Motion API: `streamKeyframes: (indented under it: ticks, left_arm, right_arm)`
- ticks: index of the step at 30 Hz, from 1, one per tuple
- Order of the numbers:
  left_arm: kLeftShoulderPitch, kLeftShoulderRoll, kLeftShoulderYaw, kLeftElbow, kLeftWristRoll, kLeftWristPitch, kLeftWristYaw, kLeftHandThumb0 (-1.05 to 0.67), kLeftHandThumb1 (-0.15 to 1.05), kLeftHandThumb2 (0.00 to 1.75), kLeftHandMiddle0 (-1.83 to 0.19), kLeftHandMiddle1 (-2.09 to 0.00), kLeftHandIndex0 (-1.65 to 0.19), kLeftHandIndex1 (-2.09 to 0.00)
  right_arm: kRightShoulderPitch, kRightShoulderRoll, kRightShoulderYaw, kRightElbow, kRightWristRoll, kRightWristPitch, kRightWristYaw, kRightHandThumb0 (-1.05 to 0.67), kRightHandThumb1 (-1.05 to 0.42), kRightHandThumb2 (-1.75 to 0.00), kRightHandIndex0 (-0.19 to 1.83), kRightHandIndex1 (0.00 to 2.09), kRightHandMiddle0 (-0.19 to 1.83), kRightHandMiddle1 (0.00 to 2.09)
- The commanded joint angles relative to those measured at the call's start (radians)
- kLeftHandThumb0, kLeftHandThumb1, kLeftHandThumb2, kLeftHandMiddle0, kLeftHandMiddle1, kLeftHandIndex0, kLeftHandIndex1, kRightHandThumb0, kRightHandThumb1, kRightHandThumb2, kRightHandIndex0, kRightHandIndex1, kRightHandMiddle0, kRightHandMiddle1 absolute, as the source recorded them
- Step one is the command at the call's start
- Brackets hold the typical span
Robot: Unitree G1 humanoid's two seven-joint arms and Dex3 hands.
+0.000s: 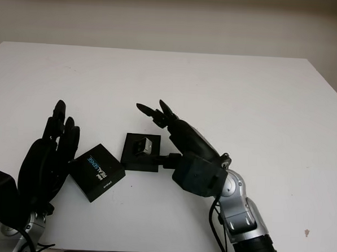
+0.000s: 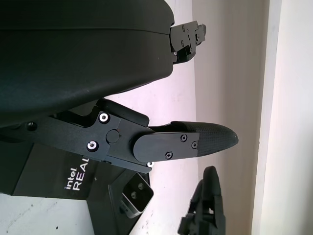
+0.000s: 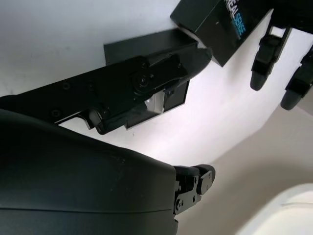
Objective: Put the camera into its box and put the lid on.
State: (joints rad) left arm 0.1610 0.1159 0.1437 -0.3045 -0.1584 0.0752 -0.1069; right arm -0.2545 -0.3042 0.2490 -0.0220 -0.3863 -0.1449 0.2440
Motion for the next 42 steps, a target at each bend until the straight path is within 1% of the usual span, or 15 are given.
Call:
streamKeyframes:
  ticks: [1,4,5,7,8,11,14,19,24,35,42]
  left_arm:
    - [0.014,0.002,0.005,-0.008,-0.002,0.006,-0.001,-0.74,1.05,0.44,0.18,-0.05,0.18,-0.06]
    - [0.013,0.002,0.001,-0.006,0.005,0.004,0.001,-0.74,1.05,0.44,0.18,-0.06,0.18,-0.06]
    - [0.014,0.004,0.000,-0.004,0.007,0.001,-0.001,-0.74,1.05,0.44,0.18,-0.06,0.18,-0.06]
    - [0.015,0.005,-0.002,-0.004,0.009,0.000,-0.002,-0.74,1.05,0.45,0.18,-0.06,0.18,-0.06]
    - [0.015,0.004,-0.002,-0.005,0.008,0.002,-0.001,-0.74,1.05,0.45,0.18,-0.06,0.18,-0.06]
    - [0.018,0.000,-0.004,-0.009,0.008,0.006,0.003,-0.75,1.05,0.45,0.18,-0.06,0.18,-0.06]
    - [0.018,-0.001,-0.006,-0.011,0.011,0.006,0.008,-0.75,1.05,0.45,0.17,-0.06,0.17,-0.06]
    - [0.016,-0.003,-0.010,-0.010,0.007,0.010,0.006,-0.75,1.05,0.45,0.18,-0.05,0.18,-0.05]
    - [0.018,-0.006,-0.011,-0.009,0.008,0.006,0.009,-0.75,1.05,0.45,0.18,-0.05,0.18,-0.05]
    - [0.013,-0.005,-0.010,-0.005,0.004,0.002,0.007,-0.76,1.05,0.44,0.18,-0.05,0.18,-0.05]
    - [0.013,-0.005,-0.006,-0.004,-0.002,0.001,0.004,-0.74,1.05,0.45,0.18,-0.05,0.18,-0.05]
  right_arm:
    - [0.009,-0.015,0.011,-0.025,-0.049,-0.027,-0.032,-0.67,-0.98,-0.06,0.00,0.11,0.22,0.24]
    - [0.017,-0.008,0.023,-0.028,-0.114,-0.039,-0.089,-0.64,-0.97,-0.05,0.09,0.15,0.30,0.30]
    - [0.018,-0.004,0.028,-0.023,-0.142,-0.042,-0.116,-0.63,-0.96,-0.05,0.16,0.16,0.32,0.39]
    - [0.011,0.005,0.039,-0.007,-0.188,-0.036,-0.157,-0.62,-0.95,-0.05,0.26,0.15,0.27,0.64]
    - [0.003,0.006,0.045,0.002,-0.211,-0.027,-0.167,-0.64,-0.95,-0.05,0.28,0.15,0.24,0.74]
    - [-0.022,0.006,0.058,0.023,-0.273,0.000,-0.190,-0.68,-0.96,-0.05,0.31,0.14,0.20,0.82]
    - [-0.038,0.008,0.066,0.026,-0.313,0.021,-0.197,-0.69,-0.95,-0.05,0.32,0.15,0.20,0.87]
    - [-0.047,0.008,0.082,0.030,-0.362,0.025,-0.218,-0.69,-0.95,-0.05,0.35,0.16,0.19,0.95]
    - [-0.044,0.007,0.094,0.035,-0.368,0.032,-0.210,-0.69,-0.95,-0.06,0.35,0.16,0.18,0.97]
    - [-0.052,-0.001,0.100,0.034,-0.368,0.059,-0.171,-0.68,-0.95,-0.05,0.33,0.13,0.23,0.88]
    - [-0.057,-0.009,0.104,0.033,-0.403,0.073,-0.172,-0.70,-0.94,-0.05,0.35,0.14,0.25,0.85]
